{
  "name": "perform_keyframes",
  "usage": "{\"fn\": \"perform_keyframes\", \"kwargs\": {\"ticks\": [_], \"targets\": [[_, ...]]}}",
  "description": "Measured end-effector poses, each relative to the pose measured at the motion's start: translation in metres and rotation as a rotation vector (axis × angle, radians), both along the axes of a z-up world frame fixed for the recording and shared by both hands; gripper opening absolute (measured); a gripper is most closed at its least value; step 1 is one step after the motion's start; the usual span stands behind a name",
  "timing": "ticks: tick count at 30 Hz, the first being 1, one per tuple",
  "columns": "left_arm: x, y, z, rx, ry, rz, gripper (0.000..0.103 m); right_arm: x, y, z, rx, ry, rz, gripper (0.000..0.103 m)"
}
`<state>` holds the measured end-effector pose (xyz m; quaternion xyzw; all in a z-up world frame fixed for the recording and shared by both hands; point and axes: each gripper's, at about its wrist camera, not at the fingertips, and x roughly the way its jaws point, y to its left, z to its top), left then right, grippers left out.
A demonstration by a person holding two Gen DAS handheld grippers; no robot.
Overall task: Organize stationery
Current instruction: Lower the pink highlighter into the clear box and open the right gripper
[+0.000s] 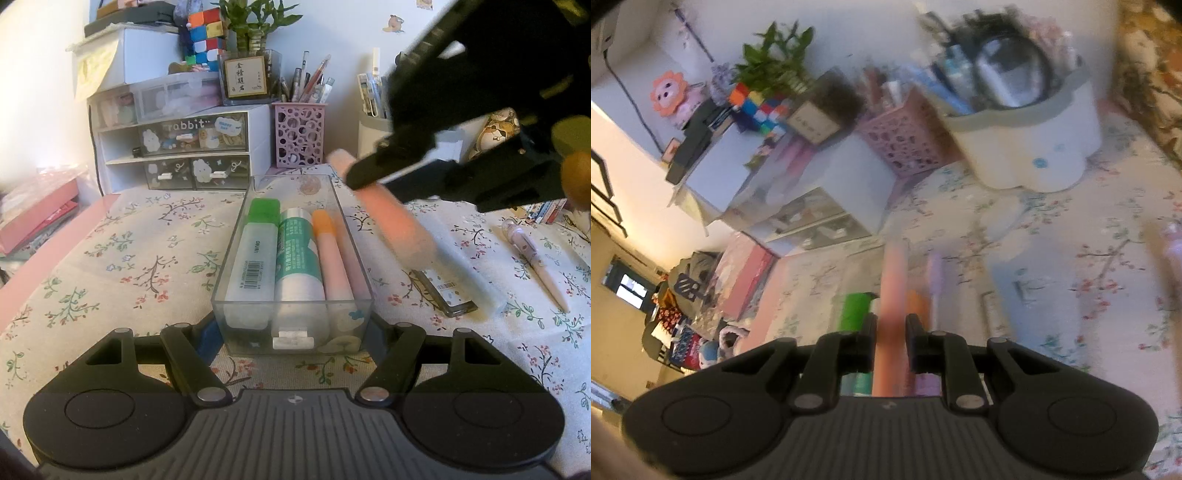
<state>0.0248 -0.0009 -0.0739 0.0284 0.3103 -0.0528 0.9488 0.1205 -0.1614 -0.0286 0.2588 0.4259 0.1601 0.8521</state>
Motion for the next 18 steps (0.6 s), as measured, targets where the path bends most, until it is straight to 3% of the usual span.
{"fn": "perform_keyframes", "kwargs": {"ticks": [18], "targets": [[0.001,-0.001,0.000,0.002,0.002,-0.001,0.072,0.007,0.032,-0.011,-0.062,0.003,0.025,0.014]]}}
